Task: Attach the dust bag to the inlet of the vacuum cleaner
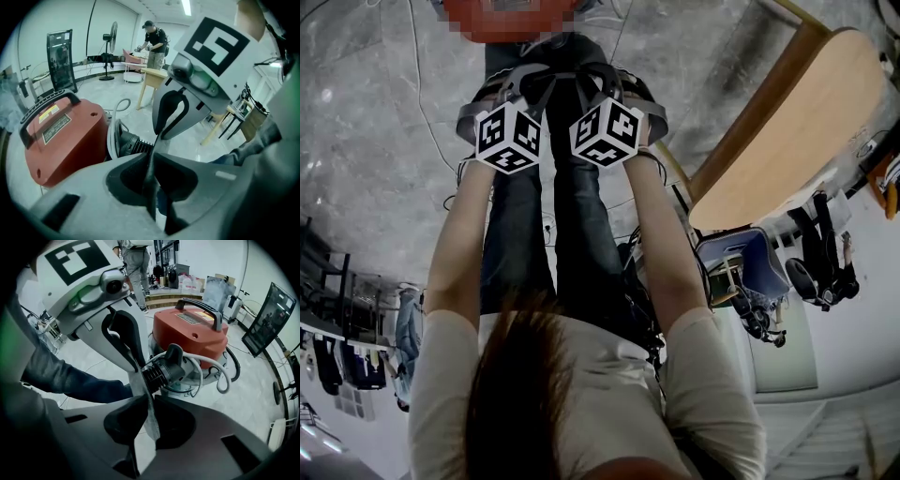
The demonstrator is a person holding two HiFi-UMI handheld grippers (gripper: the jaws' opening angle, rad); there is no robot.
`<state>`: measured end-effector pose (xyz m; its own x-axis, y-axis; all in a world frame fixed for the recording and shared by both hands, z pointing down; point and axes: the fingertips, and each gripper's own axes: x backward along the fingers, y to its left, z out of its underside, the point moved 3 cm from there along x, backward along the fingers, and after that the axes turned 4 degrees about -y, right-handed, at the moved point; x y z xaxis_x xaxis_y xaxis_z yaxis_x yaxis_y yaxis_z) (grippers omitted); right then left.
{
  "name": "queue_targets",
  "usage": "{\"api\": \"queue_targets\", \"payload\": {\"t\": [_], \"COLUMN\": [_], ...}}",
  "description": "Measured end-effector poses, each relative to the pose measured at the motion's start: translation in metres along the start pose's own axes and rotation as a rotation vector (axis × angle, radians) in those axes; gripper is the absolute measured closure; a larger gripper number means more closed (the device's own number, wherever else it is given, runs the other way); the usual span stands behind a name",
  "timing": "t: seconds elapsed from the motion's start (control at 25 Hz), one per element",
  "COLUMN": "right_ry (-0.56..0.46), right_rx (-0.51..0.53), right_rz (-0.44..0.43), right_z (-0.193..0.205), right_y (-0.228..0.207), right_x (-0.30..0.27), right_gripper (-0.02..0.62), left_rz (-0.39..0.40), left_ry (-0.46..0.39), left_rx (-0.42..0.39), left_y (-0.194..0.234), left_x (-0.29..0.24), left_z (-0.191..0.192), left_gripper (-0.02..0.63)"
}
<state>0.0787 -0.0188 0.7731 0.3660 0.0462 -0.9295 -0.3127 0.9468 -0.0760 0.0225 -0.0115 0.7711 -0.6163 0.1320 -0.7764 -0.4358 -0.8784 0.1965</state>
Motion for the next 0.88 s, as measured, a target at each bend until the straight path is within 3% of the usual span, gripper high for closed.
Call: {"api": "queue_targets", "payload": {"t": [0.2,0.32,0.4,0.64,0.72,0.88], "right_ry": [0.015,0.022,0.014,-0.048,-0.05,-0.04], "right_rx": [-0.022,0.015,0.01,-0.217,-0.225,-0.154], "right_rz": [-0.016,-0.015,-0.004,0.043,0.048,0.06], "right_z": [-0.003,-0.007,-0.008,0.0,-0.002,-0.003], "right_y": [-0.005,-0.011,-0.015,-0.019,-0.019,-0.022], "right_x": [-0.006,-0.008,-0.004,0.002,0.001,0.004], "right_gripper": [0.545,0.541,0.54,0.546,0.545,0.54], "left_rz": [-0.037,-0.07,-0.084,-0.028,-0.03,-0.104], "left_ry": [-0.032,-0.051,-0.041,0.017,0.01,-0.029], "left_rx": [0.113,0.171,0.151,-0.09,-0.083,0.025], "left_y": [0.001,0.004,0.006,0.022,0.023,0.017], "left_x": [-0.003,-0.002,-0.001,-0.004,-0.002,0.001], "left_z": [0.006,0.007,0.001,-0.019,-0.019,-0.018], "left_gripper": [0.552,0.551,0.549,0.538,0.54,0.541]}}
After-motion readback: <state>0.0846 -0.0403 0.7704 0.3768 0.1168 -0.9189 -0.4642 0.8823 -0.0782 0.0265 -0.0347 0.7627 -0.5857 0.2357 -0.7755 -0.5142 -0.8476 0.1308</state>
